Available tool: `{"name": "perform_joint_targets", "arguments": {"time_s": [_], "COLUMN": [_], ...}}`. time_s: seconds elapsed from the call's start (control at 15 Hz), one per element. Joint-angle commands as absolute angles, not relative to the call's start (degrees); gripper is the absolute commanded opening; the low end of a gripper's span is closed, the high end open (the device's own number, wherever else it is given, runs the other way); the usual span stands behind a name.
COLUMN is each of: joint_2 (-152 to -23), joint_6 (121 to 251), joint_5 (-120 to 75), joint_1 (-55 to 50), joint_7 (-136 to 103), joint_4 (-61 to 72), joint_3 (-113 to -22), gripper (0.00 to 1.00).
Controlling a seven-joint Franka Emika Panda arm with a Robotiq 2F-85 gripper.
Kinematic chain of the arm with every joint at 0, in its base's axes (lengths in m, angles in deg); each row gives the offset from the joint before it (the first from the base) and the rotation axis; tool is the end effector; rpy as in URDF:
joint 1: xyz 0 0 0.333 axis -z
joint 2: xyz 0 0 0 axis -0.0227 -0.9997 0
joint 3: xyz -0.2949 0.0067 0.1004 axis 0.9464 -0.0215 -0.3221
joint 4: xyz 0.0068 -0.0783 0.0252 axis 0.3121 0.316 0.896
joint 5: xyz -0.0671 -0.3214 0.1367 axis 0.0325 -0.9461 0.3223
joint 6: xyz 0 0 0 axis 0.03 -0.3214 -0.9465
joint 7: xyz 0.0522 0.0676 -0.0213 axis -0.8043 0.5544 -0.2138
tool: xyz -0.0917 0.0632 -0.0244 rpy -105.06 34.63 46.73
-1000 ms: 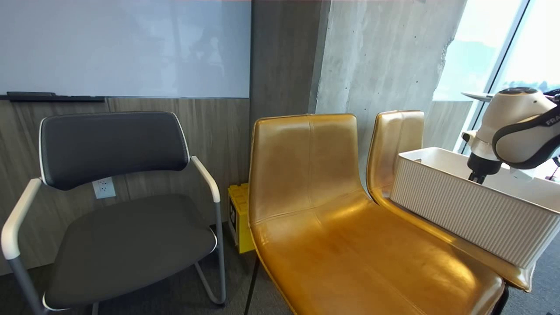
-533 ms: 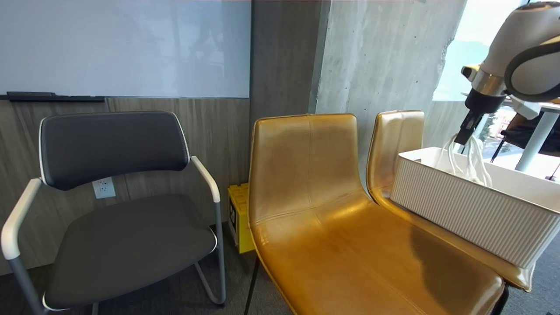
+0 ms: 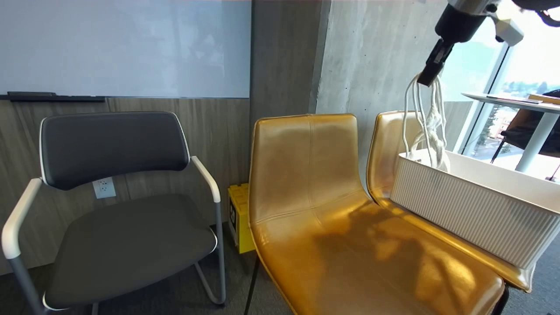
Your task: Put the white rope in the white basket, remove the white rope from the basket and put back on the chair
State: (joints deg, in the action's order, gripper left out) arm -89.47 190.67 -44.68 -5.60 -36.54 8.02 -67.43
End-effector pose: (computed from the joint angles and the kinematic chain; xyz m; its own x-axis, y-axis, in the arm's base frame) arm 0.6554 0.0080 0.4788 0.7916 0.5600 0.2445 0.4001 -0.7775 0.4852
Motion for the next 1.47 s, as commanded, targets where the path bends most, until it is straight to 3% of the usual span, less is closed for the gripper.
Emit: {"name": "perform_joint_targets", "arguments": {"time_s": [0.0, 0.4, 0.93, 1.4], "joint_2": [-89.5, -95.1, -100.8, -97.6], "joint_6": [186.7, 179.6, 177.1, 181.1], "joint_5": [-45.4, -46.1, -43.6, -42.1], "joint_1": [-10.0, -19.5, -21.9, -19.4], "joint_7": [-34.4, -29.7, -29.2, -26.1], "joint_4": [3.0, -9.2, -15.4, -2.9], "joint_3": [-71.8, -77.6, -77.9, -77.6], "gripper": [0.02, 0.02, 0.02, 0.02]}}
